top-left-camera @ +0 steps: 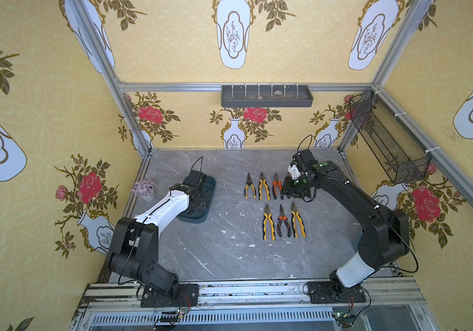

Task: Take the pliers out of the storage box
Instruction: Pick up the pliers from the storage box.

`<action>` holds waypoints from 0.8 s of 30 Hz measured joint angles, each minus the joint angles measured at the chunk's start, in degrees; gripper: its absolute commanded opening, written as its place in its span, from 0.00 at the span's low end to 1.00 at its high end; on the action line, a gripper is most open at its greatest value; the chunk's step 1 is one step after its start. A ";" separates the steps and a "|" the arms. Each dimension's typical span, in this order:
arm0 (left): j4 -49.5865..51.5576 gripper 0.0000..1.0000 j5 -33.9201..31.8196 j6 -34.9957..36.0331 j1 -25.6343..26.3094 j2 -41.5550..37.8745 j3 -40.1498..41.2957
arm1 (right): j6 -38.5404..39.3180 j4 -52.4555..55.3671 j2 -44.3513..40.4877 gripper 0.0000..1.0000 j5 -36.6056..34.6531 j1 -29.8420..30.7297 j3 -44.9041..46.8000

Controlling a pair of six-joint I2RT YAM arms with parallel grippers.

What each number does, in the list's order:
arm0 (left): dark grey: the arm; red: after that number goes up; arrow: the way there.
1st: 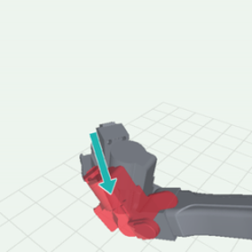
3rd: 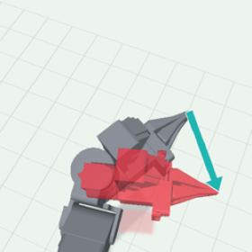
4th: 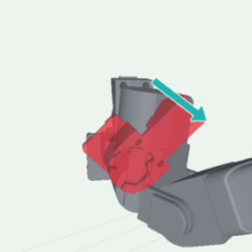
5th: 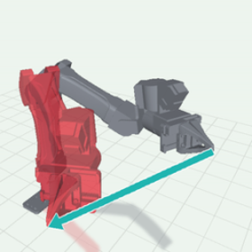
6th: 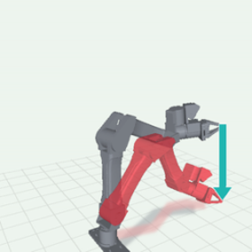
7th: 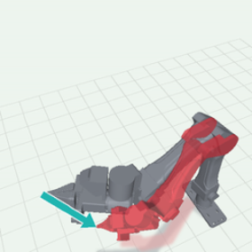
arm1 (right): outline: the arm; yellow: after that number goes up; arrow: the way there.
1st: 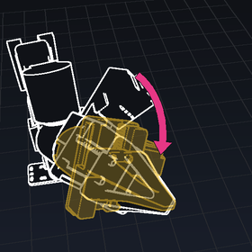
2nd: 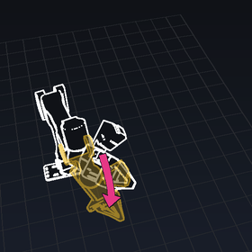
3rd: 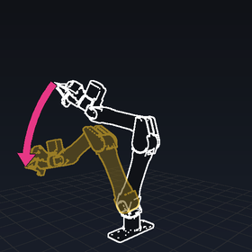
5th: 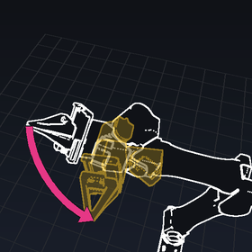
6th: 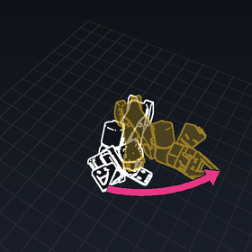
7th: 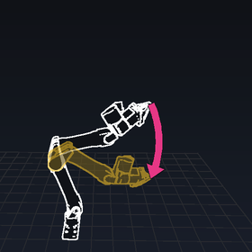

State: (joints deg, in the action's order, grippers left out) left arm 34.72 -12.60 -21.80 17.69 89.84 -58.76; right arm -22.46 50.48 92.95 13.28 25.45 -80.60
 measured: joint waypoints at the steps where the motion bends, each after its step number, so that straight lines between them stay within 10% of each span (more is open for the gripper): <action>1: -0.24 0.61 0.04 0.39 -0.52 0.70 -0.02 | 0.00 -0.04 0.00 0.39 0.04 0.00 0.04; 24: -5.53 0.43 13.84 1.64 -4.00 14.12 -7.06 | 0.00 -0.17 -1.03 0.39 0.13 -0.33 2.51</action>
State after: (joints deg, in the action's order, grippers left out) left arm 29.19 1.23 -20.16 13.69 103.96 -65.82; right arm -22.46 50.30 91.92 13.41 25.12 -78.08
